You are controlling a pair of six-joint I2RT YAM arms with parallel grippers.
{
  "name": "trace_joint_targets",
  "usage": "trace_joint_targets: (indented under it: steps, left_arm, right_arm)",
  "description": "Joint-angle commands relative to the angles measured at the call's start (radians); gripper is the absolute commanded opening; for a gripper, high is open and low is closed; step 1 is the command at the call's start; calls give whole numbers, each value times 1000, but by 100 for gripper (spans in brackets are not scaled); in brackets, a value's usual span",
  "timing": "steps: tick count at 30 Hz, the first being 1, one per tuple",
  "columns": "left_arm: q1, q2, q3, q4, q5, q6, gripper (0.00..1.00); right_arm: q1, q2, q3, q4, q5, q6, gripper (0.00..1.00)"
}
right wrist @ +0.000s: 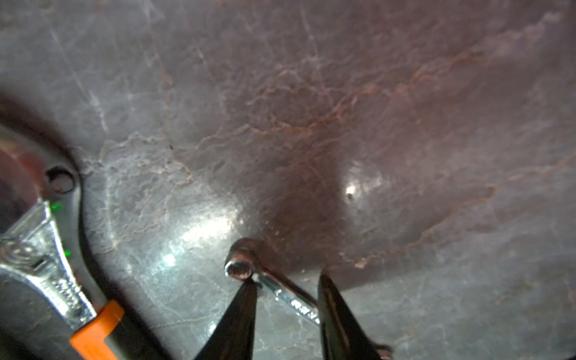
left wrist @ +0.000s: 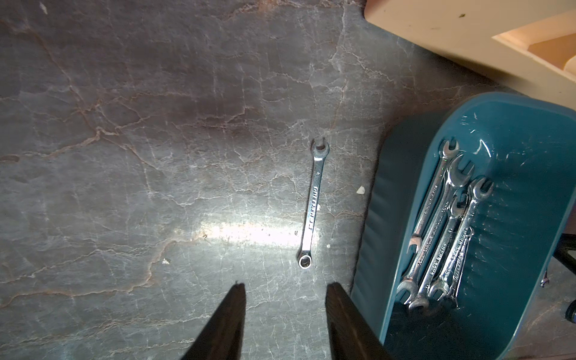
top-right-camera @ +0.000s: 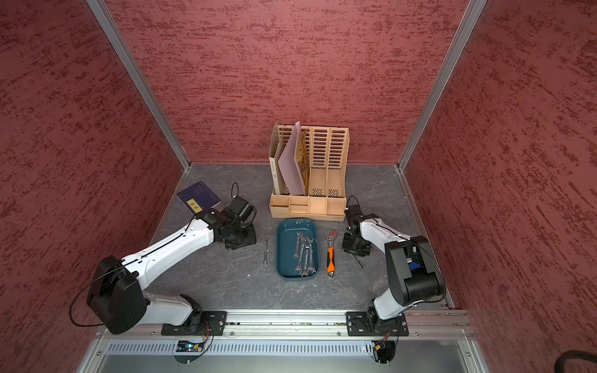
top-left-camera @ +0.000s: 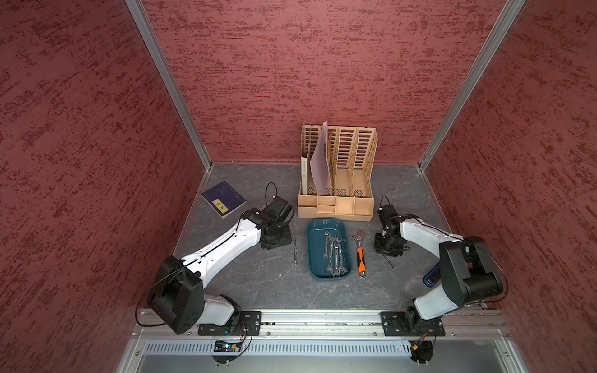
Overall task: Take out the wrench from the storage box
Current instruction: Place the wrench at the center of the board.
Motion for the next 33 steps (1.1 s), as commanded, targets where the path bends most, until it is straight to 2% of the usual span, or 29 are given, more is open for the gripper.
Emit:
trace_joint_targets:
  steps: [1,6,12,20,22,29,33]
  left_arm:
    - [-5,0,-9,18,7,-5,45]
    - [-6,-2,-13,23,7,-8,45]
    - [-12,0,-5,22,11,-10,45]
    - [-23,6,2,18,10,-16,45]
    - [-27,9,4,19,10,-18,45]
    - [-80,47,73,-11,-24,-21,45]
    - [-166,115,182,-32,-63,-19,46]
  right_arm:
    - [-9,42,-3,25,-23,-9,25]
    - [-6,48,3,44,-67,-2,15]
    - [24,88,57,58,-91,1,13]
    - [126,184,145,34,-85,-30,13]
    - [135,192,160,24,-81,-49,17]
    - [150,114,182,-62,-23,-65,45]
    - [149,8,204,-141,-4,-56,46]
